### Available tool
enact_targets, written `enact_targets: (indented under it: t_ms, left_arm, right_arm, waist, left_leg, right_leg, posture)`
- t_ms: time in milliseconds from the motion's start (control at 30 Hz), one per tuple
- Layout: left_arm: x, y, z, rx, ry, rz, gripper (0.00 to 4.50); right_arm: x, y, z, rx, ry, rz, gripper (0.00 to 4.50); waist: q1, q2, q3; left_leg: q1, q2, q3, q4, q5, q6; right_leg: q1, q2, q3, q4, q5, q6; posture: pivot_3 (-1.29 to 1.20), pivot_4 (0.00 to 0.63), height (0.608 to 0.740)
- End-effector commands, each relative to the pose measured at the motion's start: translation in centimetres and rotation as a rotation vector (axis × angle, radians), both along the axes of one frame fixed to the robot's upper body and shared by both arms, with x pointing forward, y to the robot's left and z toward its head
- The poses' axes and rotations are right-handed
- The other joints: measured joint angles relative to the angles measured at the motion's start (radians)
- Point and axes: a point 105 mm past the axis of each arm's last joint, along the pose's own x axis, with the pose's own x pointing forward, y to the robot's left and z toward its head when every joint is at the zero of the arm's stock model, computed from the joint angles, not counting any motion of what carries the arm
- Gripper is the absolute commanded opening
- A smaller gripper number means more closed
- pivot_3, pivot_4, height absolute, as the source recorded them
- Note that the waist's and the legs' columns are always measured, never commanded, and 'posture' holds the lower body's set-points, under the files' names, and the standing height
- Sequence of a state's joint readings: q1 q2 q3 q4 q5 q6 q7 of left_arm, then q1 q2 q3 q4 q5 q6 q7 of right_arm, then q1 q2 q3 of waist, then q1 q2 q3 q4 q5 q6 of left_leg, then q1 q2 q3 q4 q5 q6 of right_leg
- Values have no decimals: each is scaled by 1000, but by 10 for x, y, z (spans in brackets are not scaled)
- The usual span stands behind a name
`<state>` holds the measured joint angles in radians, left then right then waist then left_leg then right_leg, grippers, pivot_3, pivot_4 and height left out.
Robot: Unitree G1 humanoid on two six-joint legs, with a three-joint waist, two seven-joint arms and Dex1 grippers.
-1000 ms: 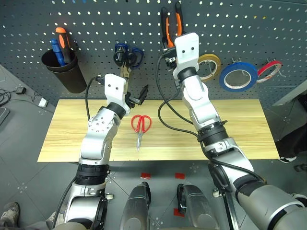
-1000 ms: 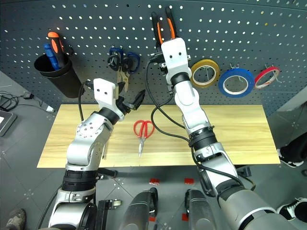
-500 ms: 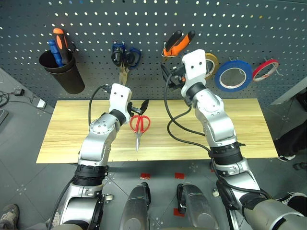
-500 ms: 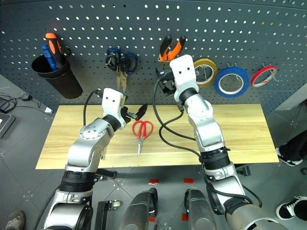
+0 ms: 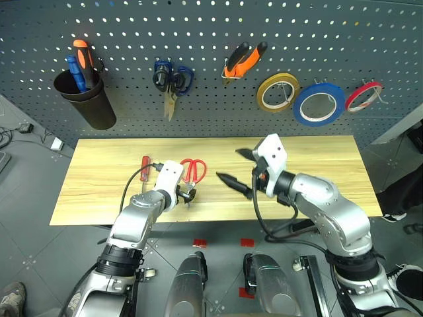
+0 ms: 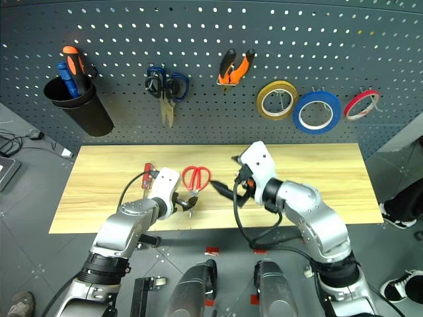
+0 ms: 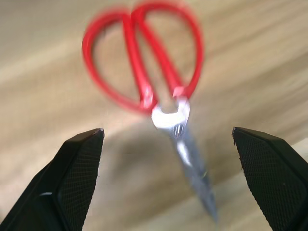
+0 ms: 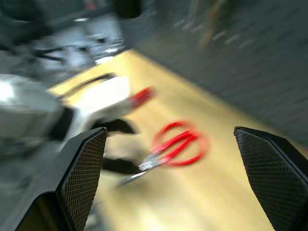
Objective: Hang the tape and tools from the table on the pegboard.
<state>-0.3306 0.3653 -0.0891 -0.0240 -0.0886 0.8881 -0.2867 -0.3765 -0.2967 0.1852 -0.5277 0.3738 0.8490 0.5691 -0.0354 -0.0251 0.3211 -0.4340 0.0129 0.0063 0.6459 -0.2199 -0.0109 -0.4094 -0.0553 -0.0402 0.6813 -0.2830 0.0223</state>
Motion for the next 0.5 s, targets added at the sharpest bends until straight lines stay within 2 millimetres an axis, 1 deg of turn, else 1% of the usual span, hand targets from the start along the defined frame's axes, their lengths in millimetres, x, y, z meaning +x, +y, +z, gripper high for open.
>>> enact_targets:
  t_ms: [33, 133, 300, 367, 467, 500]
  left_arm:
    - [1, 6, -2, 32, -5, 55, 4486]
    - [2, 3, -12, 33, 19, 79, 4486]
    - [4, -9, -25, -21, 78, 104, 4486]
    - [5, -13, -28, -39, 93, 108, 4486]
    - [8, -14, -31, -13, 99, 99, 4486]
    - [9, -15, -33, -7, 104, 96, 4310]
  right_arm:
    - [-19, 5, 8, 28, 7, 85, 4500]
    - [-25, 7, 6, 25, 34, 118, 4500]
    - [-26, 6, 6, 36, 60, 127, 4500]
    - [-27, 6, 7, 46, 70, 127, 4500]
    - [-29, 5, 7, 68, 98, 135, 4500]
    - [-29, 4, 7, 77, 113, 139, 4500]
  waist:
    - [2, 0, 0]
    - [2, 0, 0]
    - [4, -1, 0]
    - [4, -1, 0]
    - [3, -1, 0]
    - [3, -1, 0]
  left_leg:
    - [0, 0, 0, 0, 0, 0]
    - [0, -1, 0, 0, 0, 0]
    - [0, -1, 0, 0, 0, 0]
    - [0, -1, -1, 0, 0, 0]
    - [1, -1, -1, 1, 0, 0]
    - [1, -1, -1, 1, 0, 0]
  right_leg:
    - [0, 0, 0, 0, 0, 0]
    - [1, 0, 0, 0, 0, 0]
    - [1, -1, -1, 0, 0, 0]
    - [1, -1, -1, 0, 0, 0]
    - [2, -1, -1, 0, 0, 0]
    - [2, -1, -1, 0, 0, 0]
  posture:
    - [-68, 320, 740]
    - [-68, 320, 740]
    - [-72, 315, 740]
    - [-72, 315, 740]
    - [-79, 314, 740]
    - [-84, 312, 740]
